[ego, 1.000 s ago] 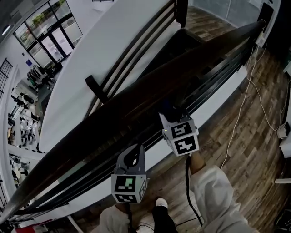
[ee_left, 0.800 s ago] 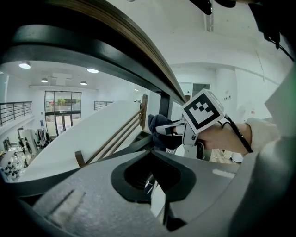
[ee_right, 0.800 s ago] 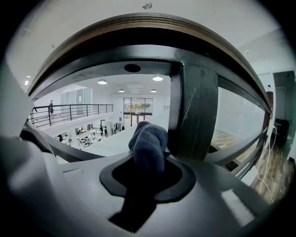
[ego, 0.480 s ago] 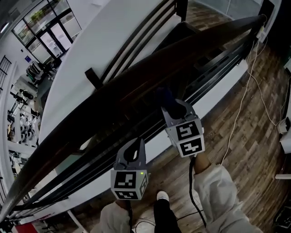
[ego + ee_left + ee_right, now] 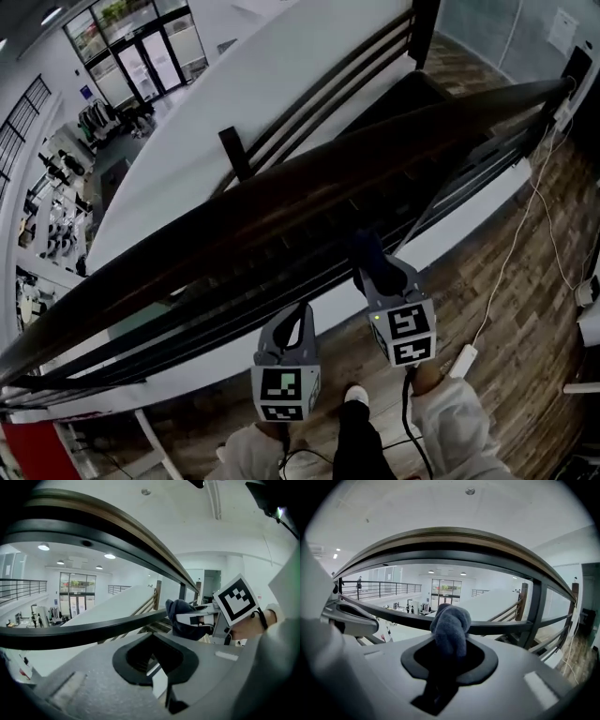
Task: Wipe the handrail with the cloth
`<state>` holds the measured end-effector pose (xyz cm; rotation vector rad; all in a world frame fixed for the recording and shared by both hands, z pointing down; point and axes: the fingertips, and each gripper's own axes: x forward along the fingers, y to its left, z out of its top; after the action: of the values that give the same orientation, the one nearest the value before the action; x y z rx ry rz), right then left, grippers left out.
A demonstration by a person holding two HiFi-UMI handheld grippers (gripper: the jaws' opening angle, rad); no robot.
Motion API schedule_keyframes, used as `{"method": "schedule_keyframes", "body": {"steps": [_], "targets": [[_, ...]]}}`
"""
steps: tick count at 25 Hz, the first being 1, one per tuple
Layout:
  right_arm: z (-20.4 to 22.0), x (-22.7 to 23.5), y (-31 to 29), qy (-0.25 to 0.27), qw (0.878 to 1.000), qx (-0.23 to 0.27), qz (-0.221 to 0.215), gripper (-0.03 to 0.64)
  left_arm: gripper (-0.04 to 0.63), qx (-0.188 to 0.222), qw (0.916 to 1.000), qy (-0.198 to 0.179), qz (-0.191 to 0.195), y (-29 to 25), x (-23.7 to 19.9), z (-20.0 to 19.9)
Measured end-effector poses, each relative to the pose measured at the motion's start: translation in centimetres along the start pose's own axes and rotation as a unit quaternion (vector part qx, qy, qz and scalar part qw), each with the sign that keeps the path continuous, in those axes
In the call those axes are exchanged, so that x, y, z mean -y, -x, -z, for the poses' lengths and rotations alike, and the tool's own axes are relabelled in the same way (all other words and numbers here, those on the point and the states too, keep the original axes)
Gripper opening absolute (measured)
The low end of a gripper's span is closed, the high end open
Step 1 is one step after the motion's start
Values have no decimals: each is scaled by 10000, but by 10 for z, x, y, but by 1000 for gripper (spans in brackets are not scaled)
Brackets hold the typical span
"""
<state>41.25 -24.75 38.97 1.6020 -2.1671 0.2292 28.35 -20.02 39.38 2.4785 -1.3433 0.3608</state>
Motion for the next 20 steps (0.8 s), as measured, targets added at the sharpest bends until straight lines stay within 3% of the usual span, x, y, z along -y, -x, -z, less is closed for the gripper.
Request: {"method": "schedule_keyframes", "body": {"steps": [5, 9, 14, 20], "targets": [[-21, -158, 1, 80, 9989, 125, -451, 89, 3, 100, 9968, 396, -686, 114, -113, 24], [-30, -285, 5, 279, 9941, 103, -1039, 89, 3, 150, 9871, 724, -1422, 202, -197, 57], [-27, -438, -1, 448, 9786, -27, -2006, 89, 3, 141, 9654, 1082, -2367, 303, -292, 99], [-8, -600, 9, 671, 9537, -316, -2916, 89, 3, 174, 9356, 1466, -3207, 420, -373, 151]]}}
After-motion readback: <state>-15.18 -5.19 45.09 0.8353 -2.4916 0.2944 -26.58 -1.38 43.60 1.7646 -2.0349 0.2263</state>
